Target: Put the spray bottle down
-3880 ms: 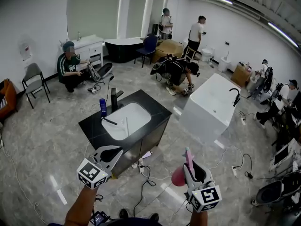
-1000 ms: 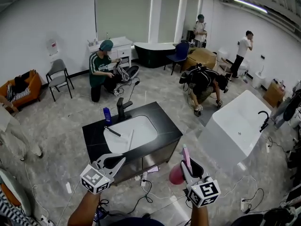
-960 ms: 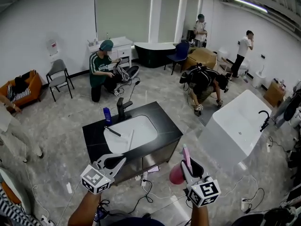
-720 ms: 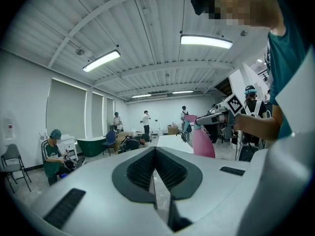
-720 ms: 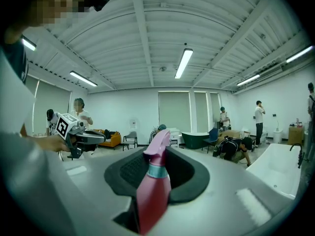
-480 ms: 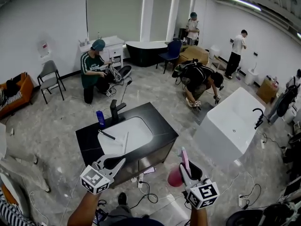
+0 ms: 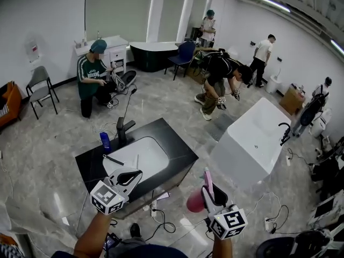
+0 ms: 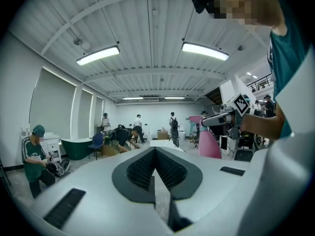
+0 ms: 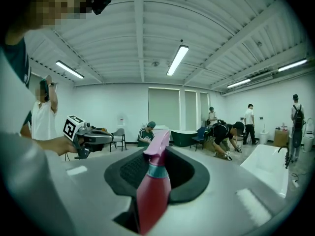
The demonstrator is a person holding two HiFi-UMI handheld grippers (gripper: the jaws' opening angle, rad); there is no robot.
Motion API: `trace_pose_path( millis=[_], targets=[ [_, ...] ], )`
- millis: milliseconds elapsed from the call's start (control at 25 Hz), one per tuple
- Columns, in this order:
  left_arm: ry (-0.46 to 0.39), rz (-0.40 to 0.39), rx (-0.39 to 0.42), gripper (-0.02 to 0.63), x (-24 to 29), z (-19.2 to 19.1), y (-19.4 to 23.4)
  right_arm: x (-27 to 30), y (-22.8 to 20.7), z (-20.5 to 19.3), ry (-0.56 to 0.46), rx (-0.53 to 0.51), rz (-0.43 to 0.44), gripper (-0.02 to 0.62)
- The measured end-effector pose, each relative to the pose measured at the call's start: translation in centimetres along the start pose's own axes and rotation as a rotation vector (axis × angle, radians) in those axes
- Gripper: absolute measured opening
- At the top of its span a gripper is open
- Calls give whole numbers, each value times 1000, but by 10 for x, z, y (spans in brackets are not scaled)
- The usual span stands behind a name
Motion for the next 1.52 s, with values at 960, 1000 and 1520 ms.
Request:
trace_pose_path(
  millis=[960, 1000, 1520],
  targets=[
    [-84, -98, 17, 5, 8, 11, 129, 84, 27, 38, -16, -28, -138, 112],
    [-88, -90, 15, 5, 5, 10, 132, 90, 28, 39, -14, -32, -131, 112],
    [-39, 125, 8, 5, 4, 5, 143, 180, -17, 42, -34, -37, 63, 112]
  ],
)
Point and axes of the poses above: the fingertips, and each gripper's own axes: x forward along the fingers, y to its left, z out of its top, the point moved 6 cm from there along -x, backward along the fingers, and after that the axes turned 12 degrees about -z, right-handed, at the moved point
